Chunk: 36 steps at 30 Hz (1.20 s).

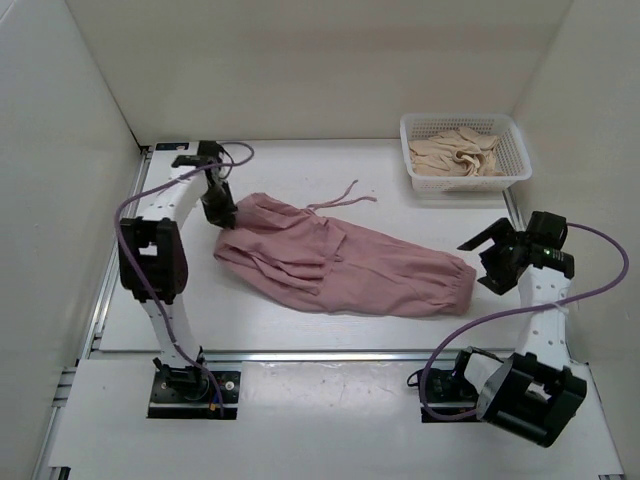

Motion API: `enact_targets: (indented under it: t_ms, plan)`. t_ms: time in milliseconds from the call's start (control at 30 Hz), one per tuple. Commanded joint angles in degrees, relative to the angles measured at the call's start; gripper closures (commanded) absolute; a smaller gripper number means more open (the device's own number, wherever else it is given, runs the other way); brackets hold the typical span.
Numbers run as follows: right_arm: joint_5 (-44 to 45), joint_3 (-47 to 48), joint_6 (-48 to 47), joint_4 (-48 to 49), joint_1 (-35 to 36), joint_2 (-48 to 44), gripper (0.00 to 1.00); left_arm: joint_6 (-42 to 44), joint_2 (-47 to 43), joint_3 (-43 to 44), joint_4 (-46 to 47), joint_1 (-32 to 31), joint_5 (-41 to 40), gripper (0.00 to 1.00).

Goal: Fold and stack the trousers
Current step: Fold the trousers

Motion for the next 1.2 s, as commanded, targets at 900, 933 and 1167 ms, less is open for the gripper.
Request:
enact_targets:
  t_ms: [900, 933, 1167]
  plan:
    - [-3.03, 4.08, -6.32, -0.02, 3.01, 2.18, 0.00, -15.38, -5.57, 40.63, -14.95, -39.92, -13.78, 0.90]
    - [-3.03, 4.07, -6.32, -0.02, 3.01, 2.18, 0.00, -15.38, -4.24, 40.63, -14.08, -40.89, -12.99, 0.90]
    - [-4.07, 3.02, -6.32, -0.02, 3.01, -0.01, 0.00, -13.27, 7.64, 47.48, -18.90, -43.19, -3.93, 0.00]
